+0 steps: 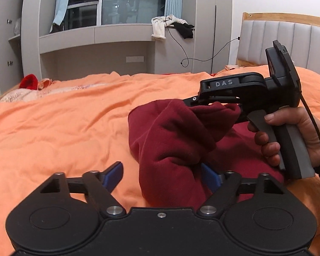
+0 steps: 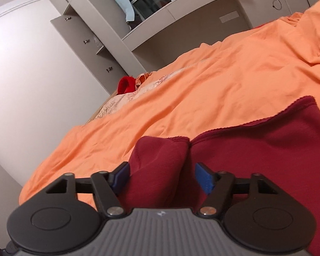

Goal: Fold small clothes

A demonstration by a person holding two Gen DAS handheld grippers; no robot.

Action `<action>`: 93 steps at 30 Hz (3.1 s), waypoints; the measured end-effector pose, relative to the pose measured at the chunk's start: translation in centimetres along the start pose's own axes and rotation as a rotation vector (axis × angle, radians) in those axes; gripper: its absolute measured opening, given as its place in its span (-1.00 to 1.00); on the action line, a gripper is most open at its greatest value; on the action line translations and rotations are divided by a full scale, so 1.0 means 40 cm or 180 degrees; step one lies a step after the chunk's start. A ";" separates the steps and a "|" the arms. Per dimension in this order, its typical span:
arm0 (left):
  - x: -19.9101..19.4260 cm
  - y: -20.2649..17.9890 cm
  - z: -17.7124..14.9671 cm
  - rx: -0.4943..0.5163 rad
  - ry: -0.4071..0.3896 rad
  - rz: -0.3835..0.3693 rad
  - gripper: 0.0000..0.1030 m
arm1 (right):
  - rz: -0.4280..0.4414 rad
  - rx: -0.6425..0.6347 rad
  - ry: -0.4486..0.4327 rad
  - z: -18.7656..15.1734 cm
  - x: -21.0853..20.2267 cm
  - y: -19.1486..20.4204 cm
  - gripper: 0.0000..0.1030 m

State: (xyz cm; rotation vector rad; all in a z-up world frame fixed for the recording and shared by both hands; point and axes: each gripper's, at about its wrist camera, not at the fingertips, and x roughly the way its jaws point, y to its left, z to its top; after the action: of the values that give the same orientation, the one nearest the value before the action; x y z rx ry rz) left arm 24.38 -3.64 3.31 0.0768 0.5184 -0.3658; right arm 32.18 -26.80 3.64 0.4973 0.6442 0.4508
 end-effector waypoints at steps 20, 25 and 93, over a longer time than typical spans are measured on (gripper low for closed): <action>0.012 -0.187 0.064 0.0581 -0.0245 -0.0145 -0.52 | -0.0010 -0.0280 -0.0681 0.049 -0.195 0.027 -0.83; 0.029 -0.261 0.085 0.0719 -0.0248 -0.0335 -0.55 | -0.0092 -0.0152 -0.0902 0.075 -0.292 -0.033 -0.83; 0.096 -0.072 0.009 -0.0233 0.0086 -0.0514 0.99 | -0.0994 -0.0498 -0.0649 -0.147 -0.532 -0.140 0.99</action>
State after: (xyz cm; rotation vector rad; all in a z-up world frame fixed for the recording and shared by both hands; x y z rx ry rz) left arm 26.60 -7.63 1.75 -0.0311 0.5657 -0.5037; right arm 14.48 -40.91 6.00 0.2823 0.4746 0.1503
